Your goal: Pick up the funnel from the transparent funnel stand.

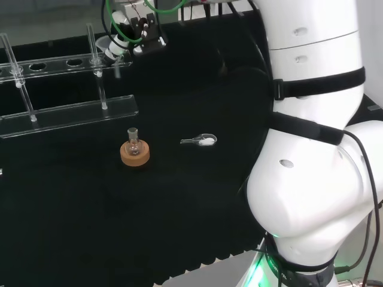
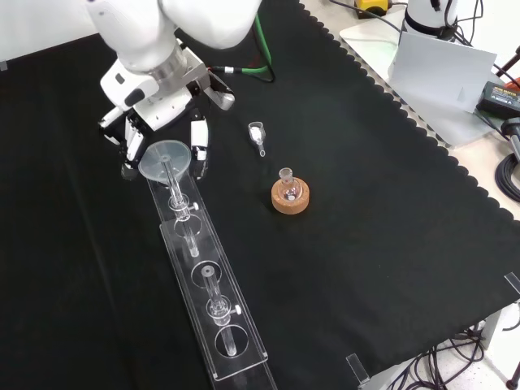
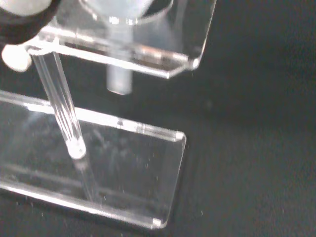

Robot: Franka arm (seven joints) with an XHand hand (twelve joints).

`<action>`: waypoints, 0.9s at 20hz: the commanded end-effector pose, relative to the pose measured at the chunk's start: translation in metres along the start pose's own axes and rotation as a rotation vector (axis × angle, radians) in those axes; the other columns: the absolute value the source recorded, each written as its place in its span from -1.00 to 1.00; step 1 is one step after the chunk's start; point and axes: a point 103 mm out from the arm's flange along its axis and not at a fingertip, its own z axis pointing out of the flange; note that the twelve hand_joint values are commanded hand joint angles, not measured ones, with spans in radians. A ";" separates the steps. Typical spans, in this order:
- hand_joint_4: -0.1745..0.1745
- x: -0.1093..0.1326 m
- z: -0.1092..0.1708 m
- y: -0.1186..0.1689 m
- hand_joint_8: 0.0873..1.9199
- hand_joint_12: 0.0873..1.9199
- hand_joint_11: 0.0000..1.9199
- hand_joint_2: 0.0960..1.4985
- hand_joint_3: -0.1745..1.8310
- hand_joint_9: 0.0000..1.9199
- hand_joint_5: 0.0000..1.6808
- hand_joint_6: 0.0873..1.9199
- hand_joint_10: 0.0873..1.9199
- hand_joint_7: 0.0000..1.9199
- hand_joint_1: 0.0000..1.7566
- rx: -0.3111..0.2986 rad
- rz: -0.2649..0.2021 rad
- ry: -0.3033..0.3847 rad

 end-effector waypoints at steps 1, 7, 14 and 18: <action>0.06 -0.005 -0.027 -0.010 -0.66 0.66 -0.93 -0.23 -0.54 0.15 -0.09 -0.68 -0.76 0.17 -0.02 -0.095 -0.034 0.017; 0.09 -0.023 -0.054 -0.023 -0.66 0.66 -0.92 -0.38 -0.29 0.18 -0.11 -0.50 -0.79 0.19 0.02 -0.168 -0.062 0.017; 0.12 -0.037 -0.093 -0.047 -0.65 0.66 -0.91 -0.41 -0.24 0.19 -0.07 -0.46 -0.79 0.22 0.04 -0.241 -0.070 0.015; 0.12 -0.043 -0.107 -0.067 -0.65 0.66 -0.91 -0.42 -0.23 0.20 -0.07 -0.45 -0.79 0.22 0.05 -0.255 -0.077 0.018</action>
